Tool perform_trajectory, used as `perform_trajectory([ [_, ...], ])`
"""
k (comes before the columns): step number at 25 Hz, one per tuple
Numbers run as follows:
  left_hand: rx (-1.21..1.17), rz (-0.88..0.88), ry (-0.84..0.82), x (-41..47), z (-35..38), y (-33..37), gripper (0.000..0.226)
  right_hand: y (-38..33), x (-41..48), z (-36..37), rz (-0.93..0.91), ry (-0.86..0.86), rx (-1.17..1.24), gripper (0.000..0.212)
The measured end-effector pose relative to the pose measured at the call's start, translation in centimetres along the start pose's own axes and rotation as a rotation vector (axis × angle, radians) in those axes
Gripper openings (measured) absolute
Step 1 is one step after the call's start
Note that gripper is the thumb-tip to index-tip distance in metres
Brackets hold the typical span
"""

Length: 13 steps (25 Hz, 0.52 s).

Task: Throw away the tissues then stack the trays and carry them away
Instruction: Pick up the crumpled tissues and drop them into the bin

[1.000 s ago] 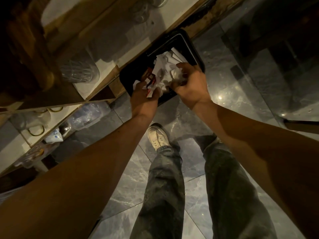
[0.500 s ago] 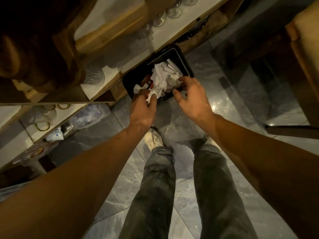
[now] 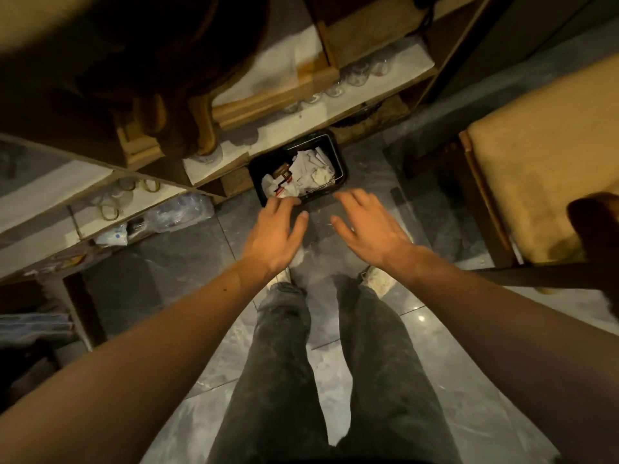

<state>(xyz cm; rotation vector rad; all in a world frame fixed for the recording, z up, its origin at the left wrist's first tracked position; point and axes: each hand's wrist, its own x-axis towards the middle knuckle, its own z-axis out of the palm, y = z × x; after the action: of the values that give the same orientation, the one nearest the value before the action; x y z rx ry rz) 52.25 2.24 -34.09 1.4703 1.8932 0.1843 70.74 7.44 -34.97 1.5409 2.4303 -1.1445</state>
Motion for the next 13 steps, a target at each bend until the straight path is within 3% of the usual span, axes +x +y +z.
perform_trajectory([
  [5,0.072,0.062,0.083,-7.2,-4.2,3.5,0.046,-4.4,-5.8,-4.4,-0.106,-0.032,-0.176,0.053],
  [13,0.160,0.205,0.310,-17.5,-13.8,4.1,0.047,-16.0,-11.5,-10.2,-0.246,0.161,-0.388,0.057],
])
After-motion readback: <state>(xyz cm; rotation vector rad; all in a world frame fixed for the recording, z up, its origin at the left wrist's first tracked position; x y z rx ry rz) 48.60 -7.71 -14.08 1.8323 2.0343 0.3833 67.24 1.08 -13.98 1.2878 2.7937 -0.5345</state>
